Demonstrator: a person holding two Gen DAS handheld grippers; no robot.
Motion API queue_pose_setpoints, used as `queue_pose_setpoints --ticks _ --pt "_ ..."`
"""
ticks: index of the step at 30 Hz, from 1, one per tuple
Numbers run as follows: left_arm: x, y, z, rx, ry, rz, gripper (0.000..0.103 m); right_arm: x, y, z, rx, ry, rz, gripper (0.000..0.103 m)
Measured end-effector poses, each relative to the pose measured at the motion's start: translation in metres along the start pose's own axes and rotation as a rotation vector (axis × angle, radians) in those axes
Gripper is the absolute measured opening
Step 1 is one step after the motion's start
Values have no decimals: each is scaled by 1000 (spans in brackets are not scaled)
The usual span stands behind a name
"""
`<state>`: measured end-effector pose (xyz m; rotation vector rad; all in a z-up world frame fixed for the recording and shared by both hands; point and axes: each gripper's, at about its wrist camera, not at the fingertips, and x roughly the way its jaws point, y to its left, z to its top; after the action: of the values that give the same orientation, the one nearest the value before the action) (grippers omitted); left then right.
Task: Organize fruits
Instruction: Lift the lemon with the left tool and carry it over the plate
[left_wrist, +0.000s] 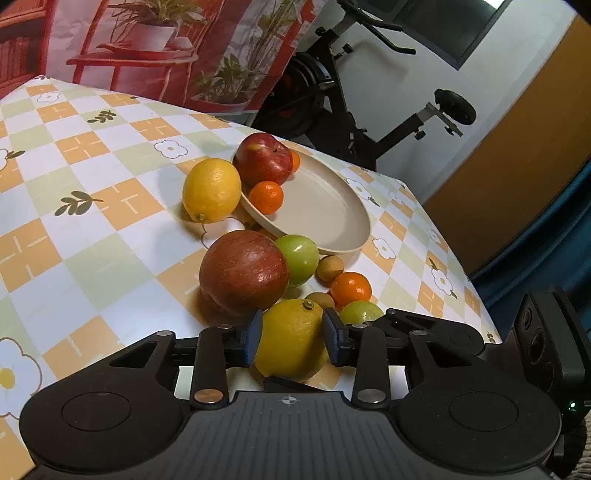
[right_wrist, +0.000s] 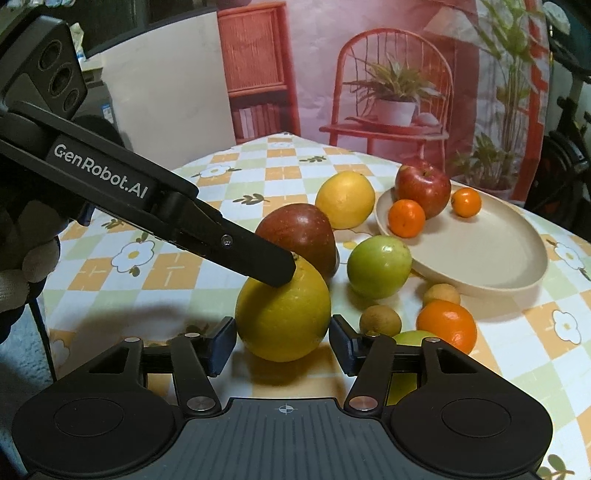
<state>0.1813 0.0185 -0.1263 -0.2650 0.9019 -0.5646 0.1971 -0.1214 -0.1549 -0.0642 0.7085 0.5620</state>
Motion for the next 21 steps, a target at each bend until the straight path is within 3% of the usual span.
queue_pose_setpoints --ticks 10,21 --pt "-1 -10 6 17 -6 -19 40 -10 -5 5 28 -24 -5 50" --pt "-4 -51 62 105 -96 -53 39 -46 -41 56 26 -117 -62 50"
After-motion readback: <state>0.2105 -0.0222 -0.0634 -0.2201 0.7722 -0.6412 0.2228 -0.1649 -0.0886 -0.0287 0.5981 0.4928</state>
